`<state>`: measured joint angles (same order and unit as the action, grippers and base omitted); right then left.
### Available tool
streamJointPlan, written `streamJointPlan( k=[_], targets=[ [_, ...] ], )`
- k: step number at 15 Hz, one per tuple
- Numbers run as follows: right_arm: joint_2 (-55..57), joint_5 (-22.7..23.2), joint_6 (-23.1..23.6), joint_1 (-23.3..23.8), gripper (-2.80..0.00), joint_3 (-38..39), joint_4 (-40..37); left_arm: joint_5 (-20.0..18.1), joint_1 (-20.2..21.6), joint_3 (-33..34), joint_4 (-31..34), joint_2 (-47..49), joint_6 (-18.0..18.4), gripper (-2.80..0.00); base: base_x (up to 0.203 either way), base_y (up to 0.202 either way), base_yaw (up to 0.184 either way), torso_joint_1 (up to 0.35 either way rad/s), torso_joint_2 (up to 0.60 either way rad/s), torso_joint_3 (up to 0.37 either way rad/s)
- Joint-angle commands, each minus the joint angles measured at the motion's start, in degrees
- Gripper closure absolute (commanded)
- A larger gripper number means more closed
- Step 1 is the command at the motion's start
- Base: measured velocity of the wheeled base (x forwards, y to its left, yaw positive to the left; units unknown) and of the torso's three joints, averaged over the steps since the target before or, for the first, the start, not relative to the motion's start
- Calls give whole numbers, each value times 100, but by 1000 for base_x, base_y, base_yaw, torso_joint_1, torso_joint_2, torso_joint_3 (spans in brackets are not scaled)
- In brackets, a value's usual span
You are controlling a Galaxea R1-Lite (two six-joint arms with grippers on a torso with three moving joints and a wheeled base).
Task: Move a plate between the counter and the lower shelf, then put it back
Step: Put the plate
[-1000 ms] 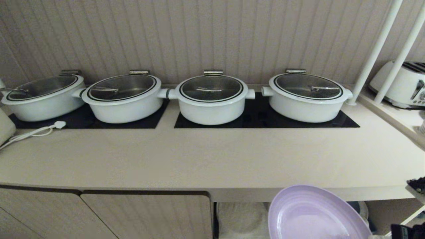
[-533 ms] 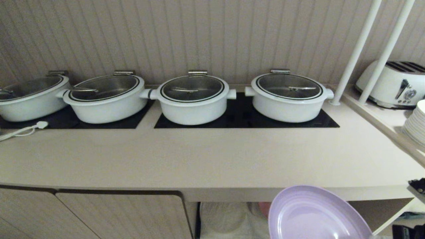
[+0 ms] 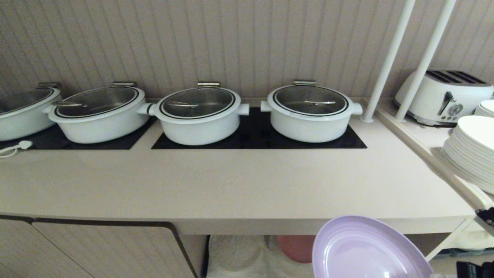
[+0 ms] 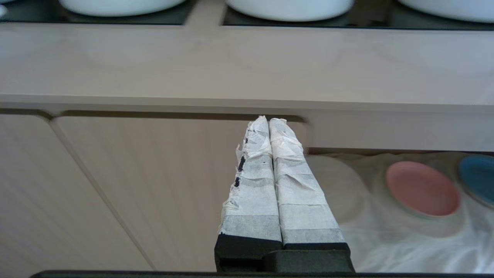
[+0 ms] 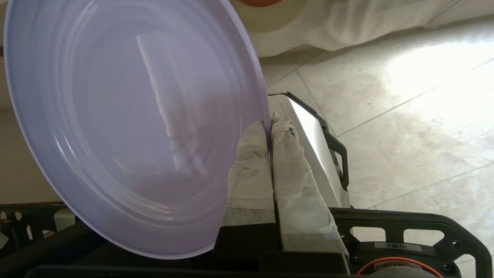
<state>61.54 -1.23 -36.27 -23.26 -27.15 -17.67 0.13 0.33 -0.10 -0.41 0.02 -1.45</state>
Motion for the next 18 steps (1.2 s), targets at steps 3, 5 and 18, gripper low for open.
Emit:
streamJointPlan(
  k=[3, 5, 18],
  targets=[
    [-1, 0, -12, -3, 0, -1, -8, 4, 2, 1, 6, 6, -4, 0, 0, -193, 0, 5, -3, 2],
    [-1, 0, -15, -3, 0, -1, -8, 4, 2, 1, 6, 6, -4, 0, 0, -195, 0, 2, 6, 3],
    [16, -9, -12, -2, 0, -1, -8, 12, 2, 1, 6, 6, -4, 0, 0, -178, 0, 2, 1, 3]
  ],
)
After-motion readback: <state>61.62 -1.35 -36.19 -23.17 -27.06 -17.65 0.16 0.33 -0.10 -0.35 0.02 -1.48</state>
